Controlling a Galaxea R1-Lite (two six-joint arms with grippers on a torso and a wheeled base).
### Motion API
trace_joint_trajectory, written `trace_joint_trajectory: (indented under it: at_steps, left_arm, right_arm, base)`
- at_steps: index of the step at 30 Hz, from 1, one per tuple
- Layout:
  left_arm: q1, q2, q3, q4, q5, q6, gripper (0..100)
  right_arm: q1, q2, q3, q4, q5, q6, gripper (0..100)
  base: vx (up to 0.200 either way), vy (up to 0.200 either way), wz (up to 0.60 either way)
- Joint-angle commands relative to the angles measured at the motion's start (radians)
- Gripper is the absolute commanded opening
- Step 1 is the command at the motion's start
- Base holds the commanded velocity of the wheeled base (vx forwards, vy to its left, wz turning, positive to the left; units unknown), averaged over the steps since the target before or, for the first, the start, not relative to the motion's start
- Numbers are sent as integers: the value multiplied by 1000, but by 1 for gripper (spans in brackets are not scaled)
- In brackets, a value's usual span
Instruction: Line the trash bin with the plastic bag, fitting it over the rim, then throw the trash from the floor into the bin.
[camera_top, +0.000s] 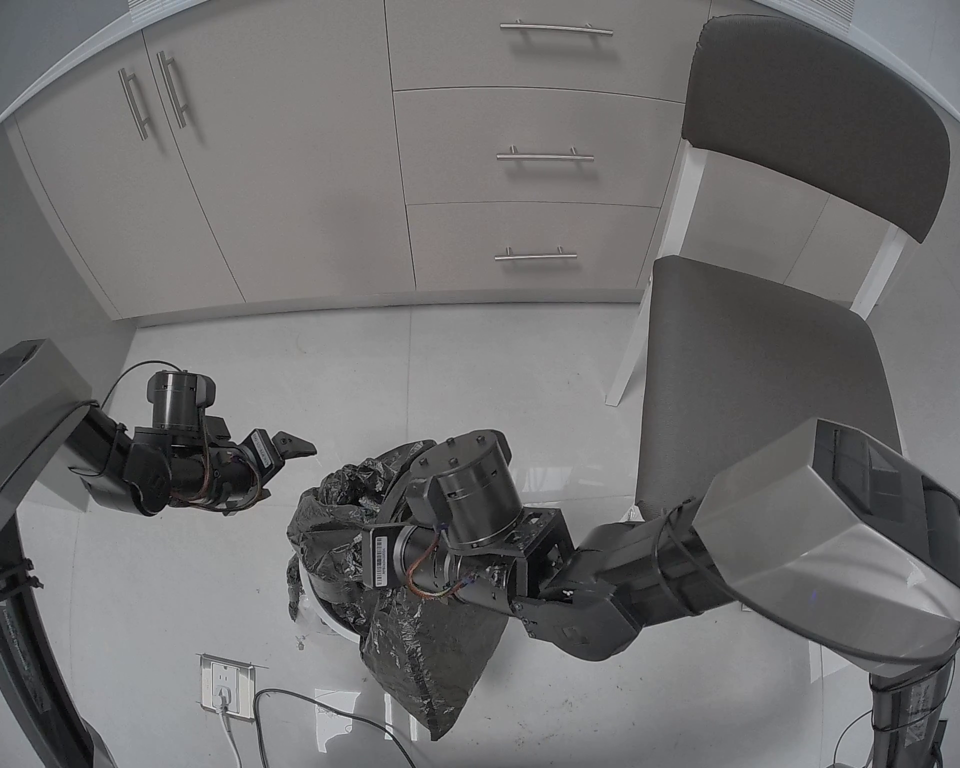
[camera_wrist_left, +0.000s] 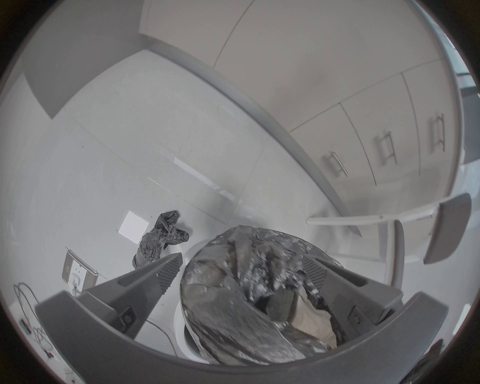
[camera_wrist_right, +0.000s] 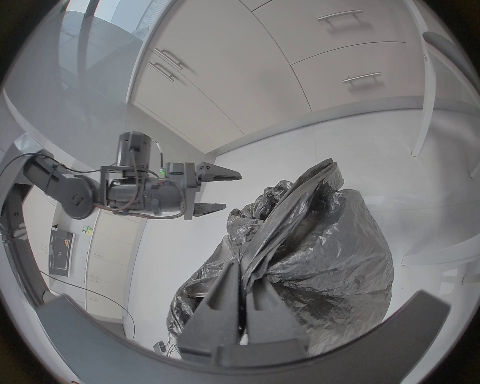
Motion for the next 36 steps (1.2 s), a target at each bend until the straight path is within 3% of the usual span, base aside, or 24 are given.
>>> trace_joint_trajectory:
  at_steps: [1, 4, 5, 8, 14, 20, 25, 36]
  left_arm:
    - [-8, -178, 144, -50, -56, 79, 100]
    - [-6, -235, 200, -88, -105, 104, 100]
    - [-6, -307, 270, -129, -164, 154, 100]
    - [-5, -357, 338, -149, -227, 257, 100]
    - [-5, -414, 509, -149, -358, 633, 100]
    - [-23, -417, 594, -162, -373, 886, 100]
    - [-26, -416, 600, -261, -384, 909, 100]
    - [-37, -353, 609, -275, -437, 1015, 100]
  right_arm:
    - [15, 9, -3, 1, -1, -4, 0]
    - [12, 13, -9, 1, -2, -8, 0]
    - [9, 16, -15, 5, -2, -14, 0]
    - [7, 19, -31, 32, -2, -19, 0]
    - [4, 44, -135, 126, -2, -25, 0]
    - [-2, 62, -207, 182, -30, -27, 0]
    - [-2, 64, -212, 187, -30, -27, 0]
    - [0, 85, -353, 308, -31, -33, 0]
  base:
    - [0, 0, 0]
    - [0, 0, 0]
    - [0, 0, 0]
    - [0, 0, 0]
    - [0, 0, 0]
    - [0, 0, 0]
    - [0, 0, 0]
    - [0, 0, 0]
